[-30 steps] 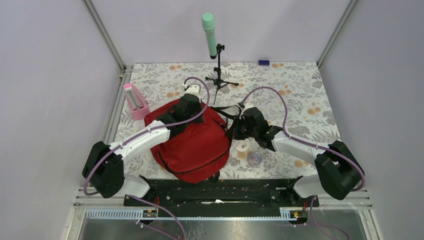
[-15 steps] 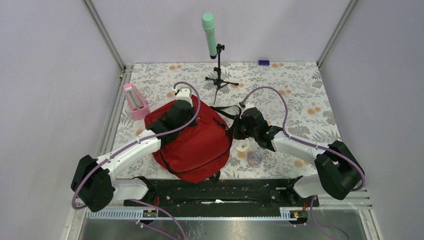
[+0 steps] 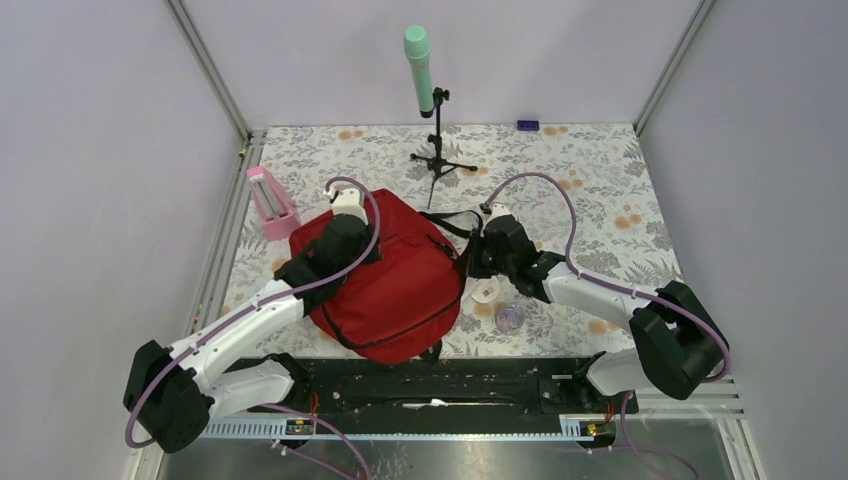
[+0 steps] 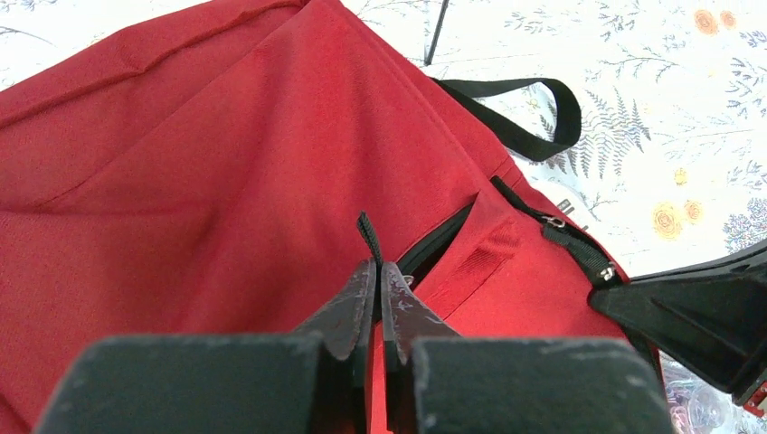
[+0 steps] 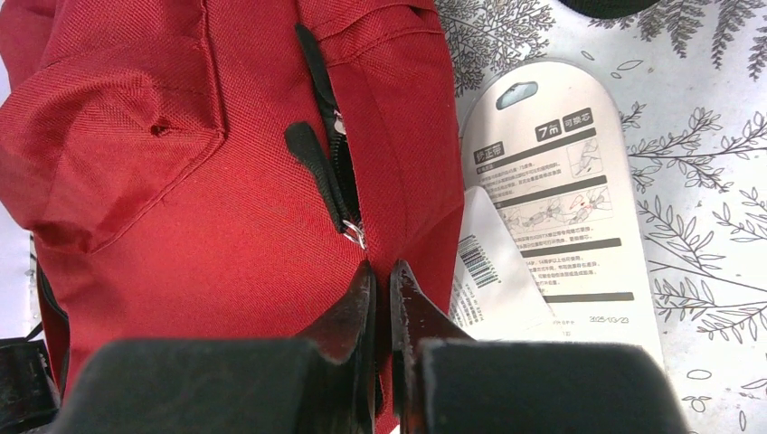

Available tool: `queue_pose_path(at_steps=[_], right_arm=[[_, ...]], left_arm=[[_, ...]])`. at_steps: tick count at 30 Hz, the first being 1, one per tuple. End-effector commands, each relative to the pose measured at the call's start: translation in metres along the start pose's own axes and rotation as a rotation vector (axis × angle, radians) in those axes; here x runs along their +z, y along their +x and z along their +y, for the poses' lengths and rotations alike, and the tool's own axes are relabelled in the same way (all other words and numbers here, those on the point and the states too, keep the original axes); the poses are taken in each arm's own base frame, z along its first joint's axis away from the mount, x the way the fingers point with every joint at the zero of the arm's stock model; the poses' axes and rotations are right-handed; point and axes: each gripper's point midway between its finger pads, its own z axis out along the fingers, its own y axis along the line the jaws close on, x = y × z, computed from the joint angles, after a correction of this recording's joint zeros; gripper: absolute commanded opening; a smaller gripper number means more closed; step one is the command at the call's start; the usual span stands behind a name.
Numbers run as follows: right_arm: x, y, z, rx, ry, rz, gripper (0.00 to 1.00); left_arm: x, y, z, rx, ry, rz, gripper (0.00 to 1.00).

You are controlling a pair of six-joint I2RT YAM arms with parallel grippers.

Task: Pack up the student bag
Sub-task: Unzip the student bag at the center of the board.

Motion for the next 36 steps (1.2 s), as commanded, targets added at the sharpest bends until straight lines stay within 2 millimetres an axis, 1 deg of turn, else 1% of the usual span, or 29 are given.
queue_pose_path(at_steps=[1, 4, 13, 19, 21, 26, 30, 36], right_arm=[[-0.001, -0.010, -0.017, -0.011, 0.092, -0.054, 0.00], [-0.001, -0.010, -0.018, -0.011, 0.099, -0.057, 0.00], [-0.004, -0.015, -0.020, -0.021, 0.117, -0.077, 0.00], [-0.005, -0.020, -0.025, -0.033, 0.146, -0.091, 0.00], [-0.005, -0.022, -0.024, -0.035, 0.146, -0.095, 0.00], [-0.006, -0.025, -0.023, -0.036, 0.150, -0.104, 0.00], [-0.005, -0.026, -0.024, -0.041, 0.157, -0.108, 0.00], [-0.003, -0.030, -0.022, -0.045, 0.156, -0.110, 0.00]], left_arm=[[-0.013, -0.013, 0.015, -0.048, -0.042, -0.066, 0.00], [-0.020, -0.009, 0.023, -0.060, -0.057, -0.069, 0.00], [-0.039, 0.014, 0.055, -0.096, -0.123, -0.069, 0.00], [-0.050, 0.018, 0.066, -0.099, -0.145, -0.061, 0.00], [-0.054, 0.020, 0.071, -0.103, -0.158, -0.061, 0.00], [-0.063, 0.032, 0.090, -0.137, -0.196, -0.051, 0.00], [-0.068, 0.039, 0.098, -0.180, -0.209, -0.064, 0.00], [-0.074, 0.042, 0.109, -0.209, -0.246, -0.070, 0.00]])
